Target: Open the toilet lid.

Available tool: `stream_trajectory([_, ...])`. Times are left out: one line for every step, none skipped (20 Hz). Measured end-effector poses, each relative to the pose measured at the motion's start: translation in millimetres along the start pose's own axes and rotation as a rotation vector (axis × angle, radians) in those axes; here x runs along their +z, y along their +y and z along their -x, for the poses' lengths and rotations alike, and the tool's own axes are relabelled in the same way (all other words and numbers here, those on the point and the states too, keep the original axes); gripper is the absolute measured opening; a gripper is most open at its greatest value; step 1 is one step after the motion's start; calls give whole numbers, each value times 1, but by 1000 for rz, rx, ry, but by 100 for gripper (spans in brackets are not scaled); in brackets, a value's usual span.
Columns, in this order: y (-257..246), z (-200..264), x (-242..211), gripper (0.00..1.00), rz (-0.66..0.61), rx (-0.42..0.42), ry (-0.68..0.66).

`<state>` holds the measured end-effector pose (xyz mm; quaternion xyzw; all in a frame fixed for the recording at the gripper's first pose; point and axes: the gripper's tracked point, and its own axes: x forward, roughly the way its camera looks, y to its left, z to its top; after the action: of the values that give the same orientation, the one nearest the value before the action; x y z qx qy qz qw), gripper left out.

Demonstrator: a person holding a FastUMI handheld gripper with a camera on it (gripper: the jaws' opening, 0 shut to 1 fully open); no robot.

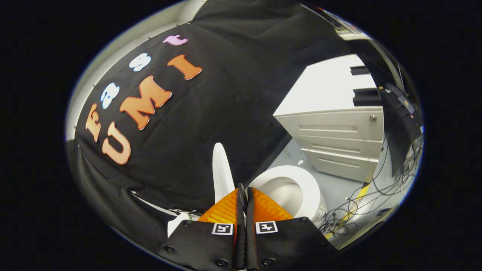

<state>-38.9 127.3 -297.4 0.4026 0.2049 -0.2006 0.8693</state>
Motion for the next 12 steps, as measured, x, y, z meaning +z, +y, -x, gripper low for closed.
stream_trajectory([13, 5, 0, 8, 29, 4, -10])
stream_trajectory([25, 9, 0, 8, 58, 8, -16])
stream_trajectory([36, 14, -2, 8, 87, 15, -23])
stream_trajectory([45, 19, -5, 8, 120, 20, -28])
stream_trajectory([55, 24, -7, 8, 147, 26, -35])
stream_trajectory([66, 29, -9, 8, 162, 30, -38])
stream_trajectory([75, 32, -11, 8, 169, 37, -37])
stream_trajectory([85, 37, -13, 8, 172, 41, -36])
stream_trajectory([96, 42, -17, 8, 184, 51, -35])
stream_trajectory([107, 46, -20, 8, 206, 63, -38])
stream_trajectory([117, 50, -24, 8, 227, 72, -43])
stream_trajectory([125, 52, -28, 8, 243, 80, -50])
